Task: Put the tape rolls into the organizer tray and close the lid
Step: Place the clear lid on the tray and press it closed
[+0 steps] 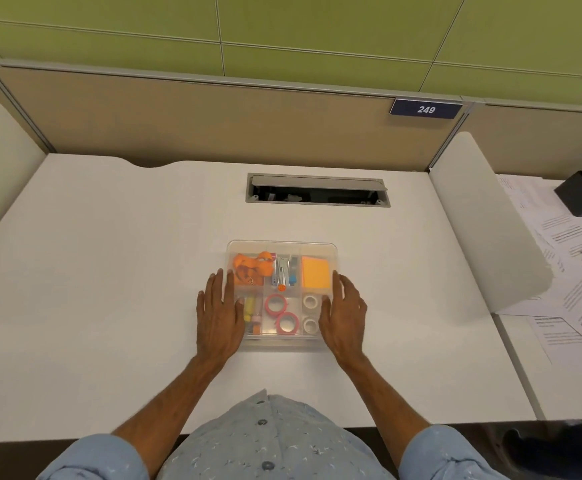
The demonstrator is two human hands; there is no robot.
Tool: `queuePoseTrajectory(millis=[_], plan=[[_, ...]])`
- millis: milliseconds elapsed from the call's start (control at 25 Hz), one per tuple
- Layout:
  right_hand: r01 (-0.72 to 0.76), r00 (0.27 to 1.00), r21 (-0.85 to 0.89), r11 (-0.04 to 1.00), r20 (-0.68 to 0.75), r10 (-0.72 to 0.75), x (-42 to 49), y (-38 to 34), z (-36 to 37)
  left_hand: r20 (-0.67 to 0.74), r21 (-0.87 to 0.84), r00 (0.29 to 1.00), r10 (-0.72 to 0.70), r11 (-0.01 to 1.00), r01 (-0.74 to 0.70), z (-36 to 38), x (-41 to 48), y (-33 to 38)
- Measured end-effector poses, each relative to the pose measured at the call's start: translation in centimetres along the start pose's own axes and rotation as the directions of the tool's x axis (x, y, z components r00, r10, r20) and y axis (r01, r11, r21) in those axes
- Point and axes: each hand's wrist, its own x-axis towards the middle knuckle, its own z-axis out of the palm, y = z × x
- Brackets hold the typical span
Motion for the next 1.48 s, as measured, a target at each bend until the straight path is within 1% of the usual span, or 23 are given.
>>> queuePoseTrajectory(millis=[80, 160, 200, 360, 440, 560, 640, 760, 920, 1040, 1160, 1320, 1480], plan=[[0.13, 0.99, -0.081, 0.988, 0.072, -0.124, -1.3, 0.1, 0.9, 0.06, 0.081, 0.994, 0.088, 0.992, -0.093, 0.1, -0.2, 0.0], [0.187, 0.975, -0.168, 0.968, 0.148, -0.162, -2.0, 0.3, 1.7, 0.095, 0.131, 0.986, 0.136, 0.98, -0.148, 0.4, -0.3, -0.1], [0.197, 0.972, -0.189, 0.962, 0.169, -0.165, -2.1, 0.4, 2.0, 0.107, 0.132, 0.985, 0.138, 0.98, -0.152, 0.6, -0.3, -0.1], [0.195, 0.97, -0.226, 0.954, 0.189, -0.154, -2.1, 0.5, 2.2, 0.113, 0.012, 0.993, 0.045, 0.999, -0.047, 0.9, -0.4, 0.2], [0.175, 0.972, -0.274, 0.946, 0.201, -0.122, -1.9, 0.4, 2.4, 0.125, -0.002, 0.992, 0.023, 1.0, -0.023, 1.1, -0.3, 0.2], [0.154, 0.97, -0.266, 0.951, 0.223, -0.095, -1.7, 0.3, 2.6, 0.149, -0.043, 0.989, 0.018, 0.999, -0.011, 1.1, 0.0, 0.1], [0.158, 0.967, -0.259, 0.953, 0.236, -0.096, -1.6, 0.3, 2.5, 0.142, -0.062, 0.99, 0.023, 0.998, -0.014, 0.9, 0.0, 0.3], [0.161, 0.961, -0.235, 0.958, 0.257, -0.099, -1.3, 0.2, 2.2, 0.124, -0.035, 0.992, 0.032, 0.999, -0.028, 0.7, -0.1, 0.5], [0.18, 0.947, -0.245, 0.953, 0.306, -0.1, -0.9, 0.1, 1.6, 0.115, -0.009, 0.993, 0.027, 1.0, -0.026, 0.7, -0.3, 0.6], [0.184, 0.943, -0.25, 0.95, 0.317, -0.1, -1.1, -0.1, 1.4, 0.124, 0.017, 0.992, 0.03, 0.999, -0.033, 0.5, -0.2, 0.5], [0.184, 0.948, -0.242, 0.952, 0.301, -0.107, -1.1, 0.0, 1.1, 0.121, 0.007, 0.992, 0.02, 1.0, -0.021, 0.2, 0.0, 0.5], [0.171, 0.961, -0.149, 0.974, 0.242, -0.132, 0.4, -0.2, 0.2, 0.077, -0.044, 0.997, 0.001, 0.999, 0.002, -0.1, 1.2, 0.8], [0.165, 0.962, -0.108, 0.98, 0.236, -0.136, 3.6, -0.9, -0.4, 0.068, 0.034, 0.995, 0.076, 0.996, -0.078, -0.8, 3.7, 1.4]])
